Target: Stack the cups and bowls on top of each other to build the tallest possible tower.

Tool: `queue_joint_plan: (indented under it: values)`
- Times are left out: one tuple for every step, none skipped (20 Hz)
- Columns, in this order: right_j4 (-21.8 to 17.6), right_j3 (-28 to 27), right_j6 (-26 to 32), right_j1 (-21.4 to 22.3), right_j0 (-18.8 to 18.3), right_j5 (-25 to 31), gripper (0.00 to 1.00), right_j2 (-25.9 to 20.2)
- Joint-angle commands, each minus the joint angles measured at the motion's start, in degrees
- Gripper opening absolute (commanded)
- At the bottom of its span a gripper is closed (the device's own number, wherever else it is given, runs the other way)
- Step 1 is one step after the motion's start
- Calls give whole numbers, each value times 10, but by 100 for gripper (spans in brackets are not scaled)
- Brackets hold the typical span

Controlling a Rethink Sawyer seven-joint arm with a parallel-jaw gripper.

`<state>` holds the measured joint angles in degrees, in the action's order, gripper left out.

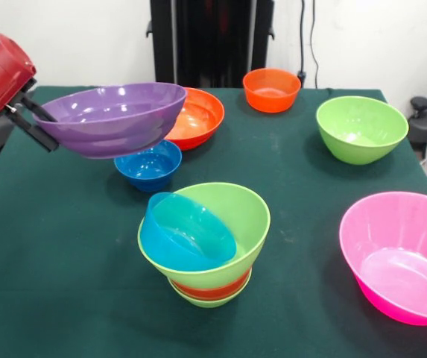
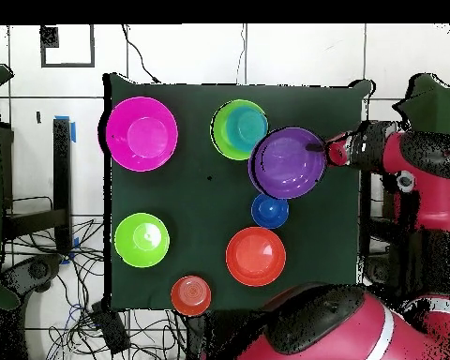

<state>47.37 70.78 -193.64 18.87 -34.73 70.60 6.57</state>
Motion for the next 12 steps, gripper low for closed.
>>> queue_joint_plan:
  values:
    - [13,-69,-204,-25,10,72,0,-59]
    - [13,-78,-207,-27,10,76,0,-58]
    - [13,-86,-211,-30,10,80,0,-57]
    - [12,-94,-214,-32,10,83,0,-56]
    - [9,-101,-205,-35,9,75,0,-51]
    - [9,-106,-201,-38,8,71,0,-48]
    - [11,-106,-200,-35,5,74,0,-47]
    - [11,-109,-204,-34,3,81,0,-47]
    - [12,-111,-206,-33,2,84,0,-46]
    - [13,-112,-208,-31,0,86,0,-46]
    - [15,-113,-208,-32,0,77,0,-45]
    - [18,-115,-207,-32,1,68,0,-44]
